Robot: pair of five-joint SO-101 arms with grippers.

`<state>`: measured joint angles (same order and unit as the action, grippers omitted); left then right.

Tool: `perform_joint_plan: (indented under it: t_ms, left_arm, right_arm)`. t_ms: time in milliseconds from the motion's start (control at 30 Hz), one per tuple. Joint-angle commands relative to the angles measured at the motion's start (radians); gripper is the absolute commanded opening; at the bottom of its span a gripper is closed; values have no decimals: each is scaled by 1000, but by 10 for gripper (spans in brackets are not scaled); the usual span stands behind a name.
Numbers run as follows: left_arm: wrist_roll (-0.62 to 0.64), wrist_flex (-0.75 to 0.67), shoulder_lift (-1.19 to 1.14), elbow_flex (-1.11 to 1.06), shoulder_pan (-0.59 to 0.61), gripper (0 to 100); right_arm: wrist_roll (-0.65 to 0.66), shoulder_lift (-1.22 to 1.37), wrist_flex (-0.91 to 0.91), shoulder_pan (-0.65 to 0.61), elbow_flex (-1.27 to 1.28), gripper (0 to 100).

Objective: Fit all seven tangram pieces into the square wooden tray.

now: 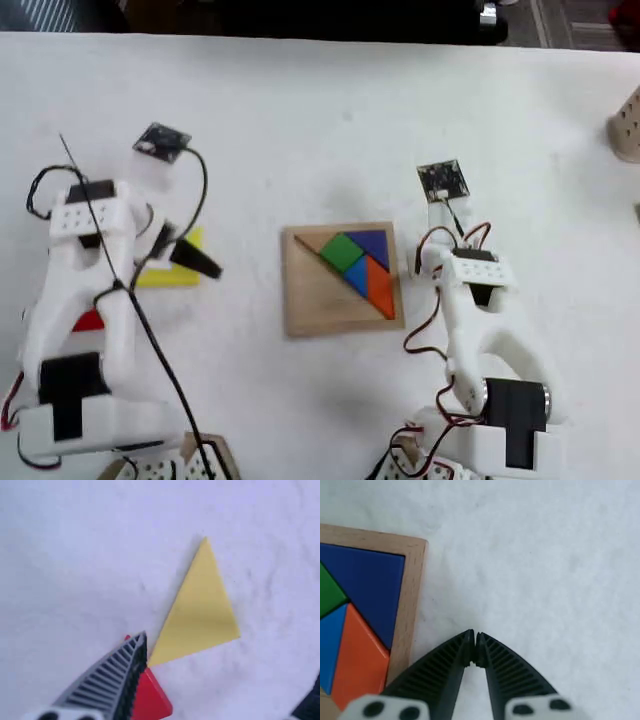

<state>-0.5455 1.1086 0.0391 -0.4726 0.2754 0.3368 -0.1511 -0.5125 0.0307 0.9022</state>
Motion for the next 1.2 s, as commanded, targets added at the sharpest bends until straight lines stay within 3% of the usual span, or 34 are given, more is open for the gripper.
perform_joint_plan:
  t_ms: [0,200,500,667,900,1033,1167]
  left_arm:
    - [-83,-132,147,-149,5,483]
    - [-60,-252,82,-190,-2,483]
    - [-129,-244,-208,14,2,483]
    - [-130,-212,-205,26,-18,482]
    - [-133,-209,-209,21,-45,385]
    - [-261,-207,-205,5,-44,385]
    - [-301,-189,-203,5,-44,385]
  right_arm:
    - [18,-4,2,-13,-52,18]
    - [17,-4,2,-13,-52,18]
    - [17,-4,2,-13,-52,18]
    - [17,-4,2,-13,-52,18]
    - [17,-2,2,-13,-52,18]
    - [17,-2,2,-13,-52,18]
    - [17,-2,2,-13,-52,18]
